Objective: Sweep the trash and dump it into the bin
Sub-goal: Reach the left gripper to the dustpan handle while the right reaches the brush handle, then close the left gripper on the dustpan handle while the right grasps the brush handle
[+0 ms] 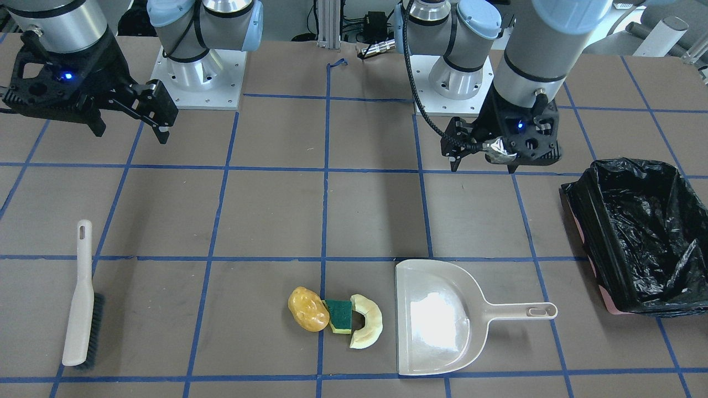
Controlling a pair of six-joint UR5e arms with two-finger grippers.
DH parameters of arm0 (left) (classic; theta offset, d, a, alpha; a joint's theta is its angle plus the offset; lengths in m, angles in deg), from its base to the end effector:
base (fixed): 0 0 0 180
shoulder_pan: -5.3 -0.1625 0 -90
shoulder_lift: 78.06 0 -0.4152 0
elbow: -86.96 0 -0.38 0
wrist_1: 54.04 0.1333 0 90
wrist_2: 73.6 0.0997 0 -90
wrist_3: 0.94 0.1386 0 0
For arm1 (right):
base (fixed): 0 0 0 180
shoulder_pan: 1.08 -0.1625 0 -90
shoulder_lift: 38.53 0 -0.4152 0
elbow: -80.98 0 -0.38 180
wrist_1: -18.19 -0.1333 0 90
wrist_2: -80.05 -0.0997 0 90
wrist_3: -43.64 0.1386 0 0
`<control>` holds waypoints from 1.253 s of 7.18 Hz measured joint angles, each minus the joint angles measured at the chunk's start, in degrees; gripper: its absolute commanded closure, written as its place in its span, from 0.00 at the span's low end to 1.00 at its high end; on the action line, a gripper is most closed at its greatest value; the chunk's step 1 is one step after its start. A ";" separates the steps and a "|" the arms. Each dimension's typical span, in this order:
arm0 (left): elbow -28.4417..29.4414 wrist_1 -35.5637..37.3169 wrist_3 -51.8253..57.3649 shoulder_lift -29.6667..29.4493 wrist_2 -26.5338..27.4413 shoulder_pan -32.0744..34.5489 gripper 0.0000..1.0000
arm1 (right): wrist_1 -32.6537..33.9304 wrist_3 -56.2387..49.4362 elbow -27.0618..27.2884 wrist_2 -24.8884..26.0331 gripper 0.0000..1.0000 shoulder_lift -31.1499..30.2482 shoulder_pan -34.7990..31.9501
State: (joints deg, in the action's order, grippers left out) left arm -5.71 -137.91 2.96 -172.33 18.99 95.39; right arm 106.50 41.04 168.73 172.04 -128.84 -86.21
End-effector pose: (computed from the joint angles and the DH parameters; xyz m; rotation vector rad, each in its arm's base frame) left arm -0.1278 -0.5057 0.3908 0.1083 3.0949 0.0242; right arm 0.0873 -0.4883 0.4577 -0.0619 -3.1053 0.0200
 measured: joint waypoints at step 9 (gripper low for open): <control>3.39 21.18 60.05 -20.78 0.11 -5.46 0.00 | 25.34 -34.95 16.08 -0.86 0.00 11.50 20.31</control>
State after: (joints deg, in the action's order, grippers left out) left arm -2.32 -116.73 63.01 -193.10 19.10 89.93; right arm 131.84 6.09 184.81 171.18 -117.34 -65.91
